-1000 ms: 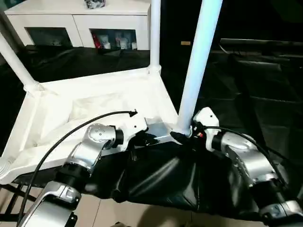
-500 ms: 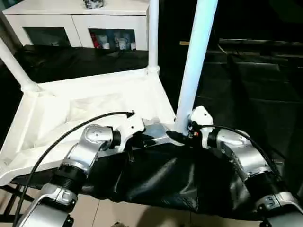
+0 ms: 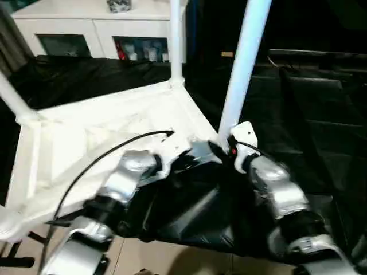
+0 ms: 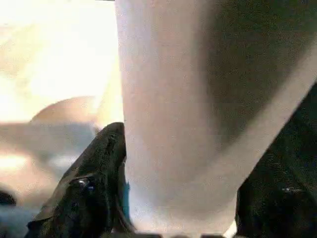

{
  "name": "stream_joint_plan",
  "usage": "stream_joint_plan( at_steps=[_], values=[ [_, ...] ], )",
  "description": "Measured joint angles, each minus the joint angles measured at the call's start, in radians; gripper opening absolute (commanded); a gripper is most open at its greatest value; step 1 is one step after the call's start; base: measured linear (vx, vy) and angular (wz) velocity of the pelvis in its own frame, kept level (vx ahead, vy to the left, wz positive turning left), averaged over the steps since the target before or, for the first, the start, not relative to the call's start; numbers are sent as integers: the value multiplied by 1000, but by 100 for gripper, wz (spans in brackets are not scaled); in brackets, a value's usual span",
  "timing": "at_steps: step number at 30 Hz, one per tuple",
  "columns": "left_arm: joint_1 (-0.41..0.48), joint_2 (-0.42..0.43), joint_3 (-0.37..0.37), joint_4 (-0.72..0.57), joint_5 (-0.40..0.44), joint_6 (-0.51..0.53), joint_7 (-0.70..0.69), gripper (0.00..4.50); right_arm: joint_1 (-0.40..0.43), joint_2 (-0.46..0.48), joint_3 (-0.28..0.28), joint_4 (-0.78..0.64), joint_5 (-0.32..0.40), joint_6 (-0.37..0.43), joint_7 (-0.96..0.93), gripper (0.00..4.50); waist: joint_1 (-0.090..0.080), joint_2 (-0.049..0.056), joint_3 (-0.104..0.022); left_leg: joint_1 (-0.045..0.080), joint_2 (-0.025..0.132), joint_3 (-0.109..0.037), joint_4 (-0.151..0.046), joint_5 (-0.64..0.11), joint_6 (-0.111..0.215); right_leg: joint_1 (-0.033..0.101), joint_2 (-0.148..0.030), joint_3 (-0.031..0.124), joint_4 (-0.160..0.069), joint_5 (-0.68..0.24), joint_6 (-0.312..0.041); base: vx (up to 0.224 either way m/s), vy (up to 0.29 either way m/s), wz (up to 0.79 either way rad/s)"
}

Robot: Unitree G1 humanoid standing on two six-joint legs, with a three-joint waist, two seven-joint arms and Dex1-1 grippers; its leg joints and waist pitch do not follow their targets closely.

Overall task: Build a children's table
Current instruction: Rotate leg to tighten

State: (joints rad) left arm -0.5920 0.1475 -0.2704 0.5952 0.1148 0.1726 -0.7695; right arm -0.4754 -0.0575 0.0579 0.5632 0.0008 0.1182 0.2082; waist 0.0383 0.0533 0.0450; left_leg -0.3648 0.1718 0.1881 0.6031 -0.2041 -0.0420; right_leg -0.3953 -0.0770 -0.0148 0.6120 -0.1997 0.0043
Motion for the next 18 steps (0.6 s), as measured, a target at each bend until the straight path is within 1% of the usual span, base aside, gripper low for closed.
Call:
stream_joint_plan(
  at_steps=[3, 5, 7, 8, 9, 11, 16, 18],
  values=[
    [0, -8, -2, 11, 8, -9, 15, 0, -2, 16, -2, 22, -12, -20, -34, 269, -1, -1, -3, 1, -1, 1, 0, 0, 0, 2, -1, 1, -2, 0, 0, 0, 0, 0],
    [0, -9, -2, 14, 10, -15, 16, 0, -3, 16, -2, 29, -15, -32, -35, 338, -2, -2, -3, 1, -1, 1, 0, 0, 0, 2, -1, 1, -2, 0, 0, 0, 0, 0],
    [0, -7, 0, 16, 15, -29, 17, 0, -2, 21, -7, 25, -7, -33, -30, 338, -3, -2, -3, 0, -1, 1, 0, 0, 0, 1, -1, 1, -2, 0, 0, 0, 0, 0],
    [0, -5, 1, 16, 16, -33, 18, 0, -1, 25, -11, 20, 0, -33, -24, 364, -3, -2, -3, -2, -1, 1, 0, 0, 0, 0, -1, 1, -2, 0, 1, 0, 0, 0],
    [0, -3, 2, 17, 16, -39, 18, 0, 0, 25, -14, 17, 6, -32, -18, 364, -3, -2, -3, -3, -1, 1, 0, 0, 0, -1, -1, 1, -2, 1, 1, 0, 0, 0],
    [0, 4, 2, 19, 15, -61, 16, 0, 3, 6, -16, 4, 17, -28, 35, 385, -4, -2, -3, -3, -1, 1, -1, 0, 0, -4, -1, 0, -2, 1, 1, 0, 0, 0],
    [15, 35, 20, 17, -20, -105, -33, 0, 7, -79, 27, -14, 24, -35, 175, 389, -4, -3, -2, -6, 1, 2, -3, 3, 5, -8, 0, -1, -1, 1, 1, 0, 0, 0],
    [32, 60, 33, 3, -54, -111, -89, 0, 7, -126, 42, -29, 27, -34, 260, 389, -6, -4, -2, -6, 2, 2, -4, 3, 6, -9, 1, -1, -1, 1, 1, 0, 0, 0]
  ],
)
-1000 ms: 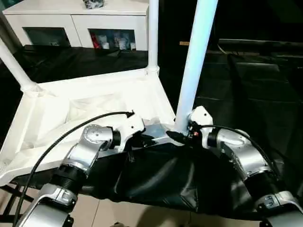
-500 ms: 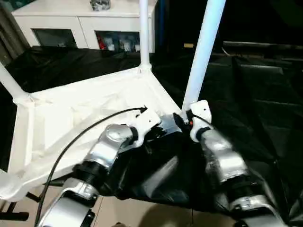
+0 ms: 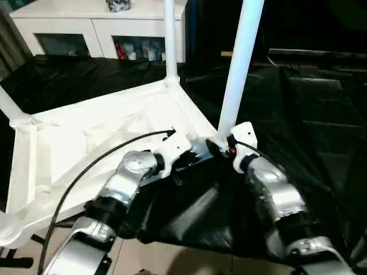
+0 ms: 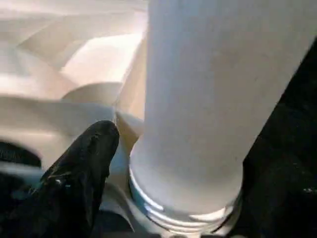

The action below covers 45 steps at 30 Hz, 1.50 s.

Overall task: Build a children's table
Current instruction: Rotate leg to tighten

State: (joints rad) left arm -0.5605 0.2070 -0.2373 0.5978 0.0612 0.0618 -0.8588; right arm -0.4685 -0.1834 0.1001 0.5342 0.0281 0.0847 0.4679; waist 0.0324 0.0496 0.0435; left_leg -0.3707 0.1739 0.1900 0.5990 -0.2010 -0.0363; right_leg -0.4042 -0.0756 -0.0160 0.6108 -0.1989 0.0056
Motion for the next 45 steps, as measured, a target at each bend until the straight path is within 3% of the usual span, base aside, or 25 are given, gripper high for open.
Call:
stream_joint_plan(
  at_steps=[5, 8, 17, 22, 29, 39, 41, 45],
  values=[
    [22, 56, 5, -26, -41, -5, -114, 0, 0, -68, 30, -26, 10, 0, 172, 389, 3, -3, 2, 0, 1, 1, 0, 0, 0, 0, 0, 0, 0, 0, 0, 0, 0, 0],
    [47, 101, 4, -59, -73, -5, -200, 0, 14, -132, 83, -70, 30, -19, 342, 389, 4, -3, 3, 0, 1, 2, 0, -1, -2, 0, 0, 0, 0, 0, 0, 0, 0, 0],
    [58, 178, -24, -76, -99, -44, -362, 0, 20, -215, 135, -131, 88, 3, 614, 389, 27, -6, 5, 0, 1, 3, 1, 0, -1, 0, -1, 0, 0, 0, 0, 0, 0, 0],
    [58, 192, -35, -80, -104, -48, -392, 0, 19, -239, 147, -140, 96, 14, 667, 329, 30, -6, 5, 0, 1, 4, 1, 0, 0, 0, -1, 0, 1, 0, 0, 0, 0, 0],
    [58, 199, -42, -79, -104, -64, -404, 0, 19, -242, 153, -141, 92, 15, 676, 278, 31, -7, 5, 0, 2, 4, 2, -1, -2, 0, -1, 0, 1, 0, 0, 0, 0, 0],
    [57, 202, -40, -75, -118, -38, -406, 0, 33, -216, 145, -147, 95, 20, 659, 261, 33, -5, 4, 1, 2, 4, 2, -3, -5, 1, -1, 0, 1, 0, 0, 0, 0, 0],
    [55, 185, -38, -67, -106, -44, -374, 0, 41, -198, 132, -143, 88, 19, 609, 261, 33, -5, 4, 3, 2, 3, 2, -3, -6, 3, -1, 0, 2, 0, -1, 0, 0, 0],
    [11, 108, -13, 10, -58, -44, -197, 0, 39, -68, 43, -72, 52, 26, 317, 259, 24, -4, 5, 5, 1, 4, 3, -2, -8, 4, -1, 1, 2, 4, -6, 0, 0, 0]
  ],
)
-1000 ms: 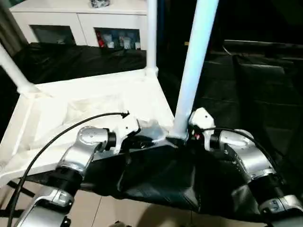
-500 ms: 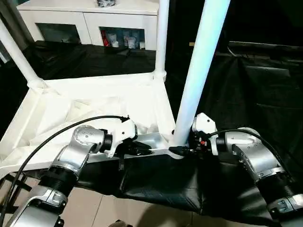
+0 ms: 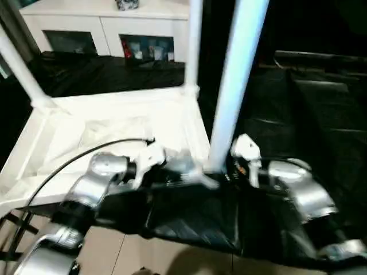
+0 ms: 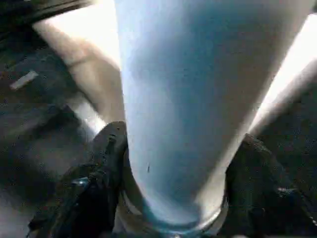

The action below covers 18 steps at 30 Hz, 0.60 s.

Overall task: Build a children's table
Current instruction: Rotate leg to tighten

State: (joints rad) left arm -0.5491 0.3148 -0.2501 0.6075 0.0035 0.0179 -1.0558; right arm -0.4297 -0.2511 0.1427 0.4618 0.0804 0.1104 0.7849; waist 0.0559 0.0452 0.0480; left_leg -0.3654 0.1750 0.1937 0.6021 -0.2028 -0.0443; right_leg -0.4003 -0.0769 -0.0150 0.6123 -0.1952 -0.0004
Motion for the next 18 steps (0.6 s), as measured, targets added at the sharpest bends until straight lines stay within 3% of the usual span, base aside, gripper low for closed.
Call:
stream_joint_plan(
  at_steps=[6, 11, 13, 16, 18],
  values=[
    [-10, -96, 4, 22, 33, 37, 168, 0, -1, 136, -75, 25, -41, 26, -327, 259, -7, 11, -5, 2, -1, 0, 0, 0, 0, 2, 0, 0, -2, 0, 0, 0, 0, 0],
    [-10, -122, 7, 38, 57, 26, 223, 0, -1, 212, -88, 26, -96, 32, -492, 259, -15, 20, -11, 2, -1, -1, -2, 0, -1, 2, 0, 0, -2, 0, 1, 0, 0, 0],
    [-10, -122, 7, 39, 61, 22, 225, 0, -1, 221, -88, 28, -111, 27, -507, 329, -18, 21, -12, 1, -1, -1, -2, 0, -1, 2, 0, 0, -2, 0, 1, 0, 0, 0],
    [-10, -117, 6, 39, 62, 15, 224, 0, -1, 230, -88, 28, -107, 19, -503, 331, -22, 22, -11, 1, -1, -1, -2, 0, -1, 1, 0, 0, -3, -1, 1, 0, 0, 0],
    [-8, -107, 6, 33, 62, 7, 210, 0, 0, 222, -88, 23, -90, 18, -475, 372, -22, 21, -11, 0, -1, -1, -2, 0, -1, 0, 0, 0, -3, 0, 1, 0, 0, 0]
  ],
)
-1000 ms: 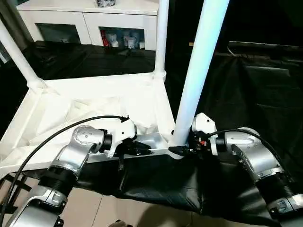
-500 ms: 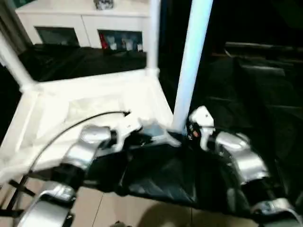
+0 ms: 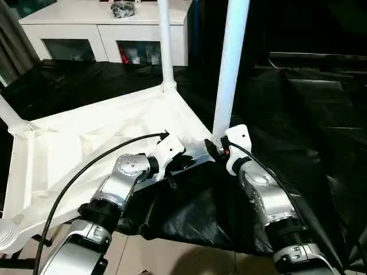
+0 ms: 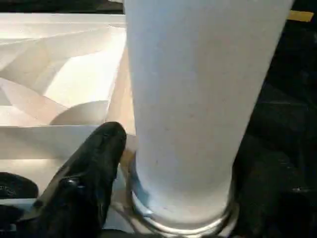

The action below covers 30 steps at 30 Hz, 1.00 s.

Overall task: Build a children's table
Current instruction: Rotate leg to tighten

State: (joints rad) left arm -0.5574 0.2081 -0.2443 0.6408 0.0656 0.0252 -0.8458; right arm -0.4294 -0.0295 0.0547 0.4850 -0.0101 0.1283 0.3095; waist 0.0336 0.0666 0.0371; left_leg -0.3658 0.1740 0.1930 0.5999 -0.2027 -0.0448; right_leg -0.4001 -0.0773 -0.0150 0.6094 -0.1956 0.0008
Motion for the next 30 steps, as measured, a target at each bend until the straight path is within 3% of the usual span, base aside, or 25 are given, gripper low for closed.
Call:
stream_joint_plan(
  at_steps=[2, 3, 9, 12, 17, 22, 23, 27, 30],
  values=[
    [7, 19, -3, -14, -4, -10, -32, 0, 7, -44, 23, -16, 8, -4, 88, 372, 0, 0, 0, -1, 0, 0, -1, 0, 0, -2, 0, 0, 0, 0, 0, 0, 0, 0],
    [10, 26, -3, -19, -8, -14, -46, 0, 10, -64, 34, -22, 11, -9, 127, 399, -1, 0, 0, -1, 0, 0, -1, 0, 0, -2, 0, 0, 0, 1, 0, 0, 0, 0],
    [19, 64, -7, -35, -34, -45, -137, 0, 24, -165, 66, -56, 22, -46, 335, 399, 3, 1, 0, -3, 1, 0, -5, 0, 0, -5, 1, -3, -1, -3, 3, 0, 0, 0],
    [25, 94, -10, -41, -65, -54, -226, 0, 38, -281, 98, -93, 72, -50, 541, 399, 14, 1, 0, -4, 1, 0, -5, -1, 2, -5, 1, -4, -2, -3, 3, 0, 0, 0],
    [29, 121, -34, -48, -86, -69, -346, 0, 38, -319, 130, -105, 98, -53, 706, 399, 28, 3, 1, -3, 2, 1, -4, -1, 2, -3, 0, -4, -1, -3, 3, 0, 0, 0],
    [29, 134, -40, -49, -93, -76, -397, 0, 38, -354, 150, -116, 114, -55, 784, 399, 29, 1, 3, -3, 2, 3, -2, -1, 2, -3, -1, -2, 0, -3, 2, 0, 0, 0],
    [29, 137, -42, -51, -93, -76, -406, 0, 38, -365, 153, -118, 121, -54, 806, 376, 31, 0, 4, -3, 2, 3, -2, -1, 2, -3, -1, -2, 0, -3, 2, 0, 0, 0],
    [29, 143, -47, -59, -94, -76, -434, 0, 32, -388, 161, -124, 126, -50, 865, 362, 39, 0, 4, -3, 2, 3, -2, -1, 2, -3, -1, -3, 0, -3, 2, 0, 0, 0],
    [29, 147, -49, -59, -94, -76, -450, 0, 30, -402, 169, -129, 126, -48, 899, 322, 46, 0, 4, -3, 2, 3, -2, -1, 2, -3, -1, -3, 0, -3, 2, 0, 0, 0]
  ],
)
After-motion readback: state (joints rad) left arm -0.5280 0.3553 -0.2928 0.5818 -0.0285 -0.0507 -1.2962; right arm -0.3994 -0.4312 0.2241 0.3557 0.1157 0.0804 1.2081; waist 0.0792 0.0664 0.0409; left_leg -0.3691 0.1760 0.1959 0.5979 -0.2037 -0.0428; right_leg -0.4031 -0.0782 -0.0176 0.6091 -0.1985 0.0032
